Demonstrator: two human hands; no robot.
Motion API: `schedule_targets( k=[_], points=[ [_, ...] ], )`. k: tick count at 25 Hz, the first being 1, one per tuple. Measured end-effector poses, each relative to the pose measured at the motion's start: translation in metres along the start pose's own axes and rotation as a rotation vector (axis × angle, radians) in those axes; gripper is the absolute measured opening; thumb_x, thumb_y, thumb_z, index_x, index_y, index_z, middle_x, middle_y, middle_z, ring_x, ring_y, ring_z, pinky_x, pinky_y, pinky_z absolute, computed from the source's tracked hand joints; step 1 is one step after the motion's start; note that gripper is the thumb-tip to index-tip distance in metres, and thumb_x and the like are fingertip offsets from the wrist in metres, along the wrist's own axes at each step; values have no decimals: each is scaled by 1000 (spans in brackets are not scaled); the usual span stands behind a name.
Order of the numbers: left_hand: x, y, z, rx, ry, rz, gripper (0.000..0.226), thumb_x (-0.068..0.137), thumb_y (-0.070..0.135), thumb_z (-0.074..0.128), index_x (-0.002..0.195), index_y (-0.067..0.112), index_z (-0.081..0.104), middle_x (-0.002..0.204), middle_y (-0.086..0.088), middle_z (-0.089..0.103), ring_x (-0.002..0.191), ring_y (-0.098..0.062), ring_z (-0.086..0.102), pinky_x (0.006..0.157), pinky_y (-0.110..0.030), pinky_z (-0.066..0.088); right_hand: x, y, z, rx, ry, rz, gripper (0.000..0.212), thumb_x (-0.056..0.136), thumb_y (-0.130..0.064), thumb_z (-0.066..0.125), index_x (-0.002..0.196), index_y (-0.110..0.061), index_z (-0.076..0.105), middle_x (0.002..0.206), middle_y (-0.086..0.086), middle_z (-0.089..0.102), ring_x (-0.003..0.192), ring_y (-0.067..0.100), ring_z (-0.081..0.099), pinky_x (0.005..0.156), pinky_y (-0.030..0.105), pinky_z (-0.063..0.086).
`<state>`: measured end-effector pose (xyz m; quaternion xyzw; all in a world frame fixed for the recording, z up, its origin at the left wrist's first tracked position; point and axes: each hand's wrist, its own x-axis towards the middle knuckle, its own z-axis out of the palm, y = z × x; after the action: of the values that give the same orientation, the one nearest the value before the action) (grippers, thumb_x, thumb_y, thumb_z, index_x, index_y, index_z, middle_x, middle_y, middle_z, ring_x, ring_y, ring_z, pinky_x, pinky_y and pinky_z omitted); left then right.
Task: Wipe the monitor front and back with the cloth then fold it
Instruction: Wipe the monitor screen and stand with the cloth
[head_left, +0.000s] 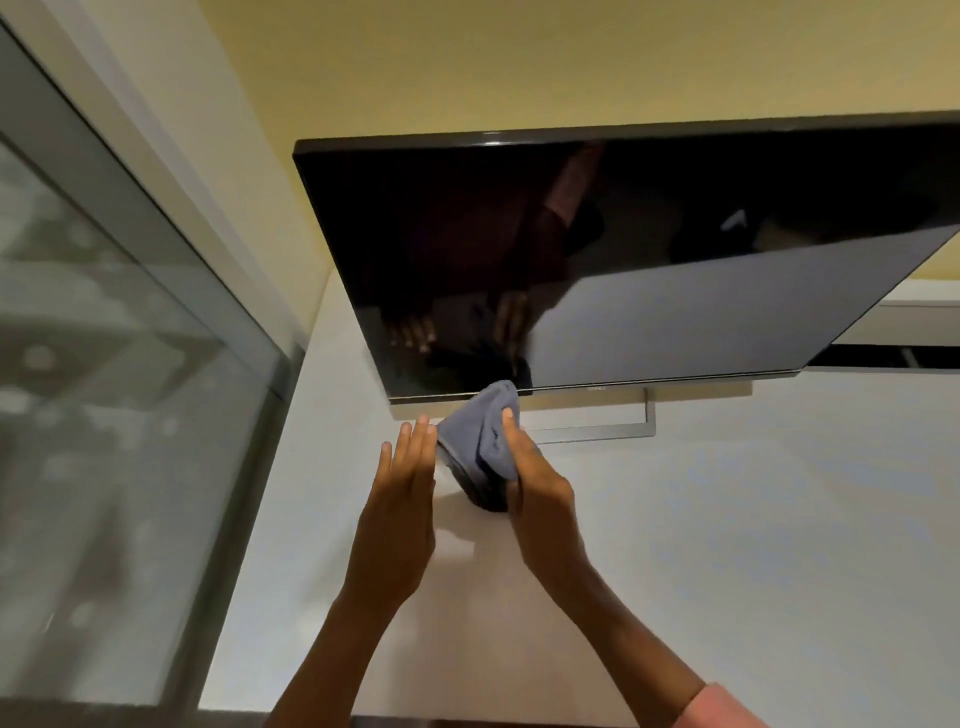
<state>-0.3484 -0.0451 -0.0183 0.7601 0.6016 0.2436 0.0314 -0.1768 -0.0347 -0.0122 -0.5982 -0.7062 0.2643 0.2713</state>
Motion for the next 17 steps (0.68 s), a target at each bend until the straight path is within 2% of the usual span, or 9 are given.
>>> schedule_targets(
  k=[1,4,6,7,9,11,14,15,17],
  points=[
    [-7,-1,1,-10,1,-19,58,88,9,53,140,8,29,148,-12,35,135,-31,35,117,-41,16,-5,-1,-12,-7,-5,14,84,80,-78,35,143,-23,37,134,-1,55,116,14,58,102,34,46],
    [-10,-4,2,9,-67,-23,57,88,10,53,141,6,30,148,-13,36,135,-31,33,113,-43,20,-4,-6,-33,-167,-135,53,64,97,-37,38,151,-20,7,152,9,31,118,28,55,100,34,44],
    [-6,-5,10,24,-119,-22,63,83,3,60,140,5,33,146,-15,39,134,-34,37,110,-45,22,18,-5,-20,-240,-246,223,64,99,-32,34,151,-18,-1,157,10,17,124,32,47,104,37,38],
    [-6,-5,16,43,-135,-16,65,80,1,65,138,3,36,144,-16,41,132,-36,40,108,-45,22,27,-5,-13,-245,-270,329,64,98,-34,37,151,-16,3,156,11,17,128,33,43,106,39,36],
    [-9,-6,23,72,-180,-21,68,74,-2,71,135,1,42,141,-19,45,129,-37,43,106,-47,22,37,0,9,-373,-235,154,69,91,-32,56,147,-9,24,151,19,29,131,40,41,106,51,38],
    [-14,-10,27,77,-196,-20,65,73,-2,72,132,-2,46,138,-20,48,127,-38,46,104,-49,24,37,12,34,-504,-410,38,73,80,-46,64,139,-9,43,143,21,42,127,44,44,97,61,41],
    [-20,-17,29,104,-229,-39,61,72,1,73,129,-4,50,135,-22,50,124,-39,49,101,-48,31,40,21,42,-508,-489,71,86,81,-78,11,148,-25,16,157,11,14,144,33,14,115,56,16],
    [-21,-19,29,116,-239,-53,62,71,3,75,128,-4,51,134,-22,51,123,-39,49,100,-47,32,40,24,40,-493,-432,54,75,87,-69,15,149,-26,17,158,8,10,145,30,9,116,54,12],
    [-21,-23,29,138,-254,-80,64,70,3,76,129,-3,51,135,-21,51,123,-38,49,101,-45,31,46,30,37,-496,-259,-48,56,93,-35,47,145,-22,33,155,7,23,143,31,19,111,54,21]
  ],
)
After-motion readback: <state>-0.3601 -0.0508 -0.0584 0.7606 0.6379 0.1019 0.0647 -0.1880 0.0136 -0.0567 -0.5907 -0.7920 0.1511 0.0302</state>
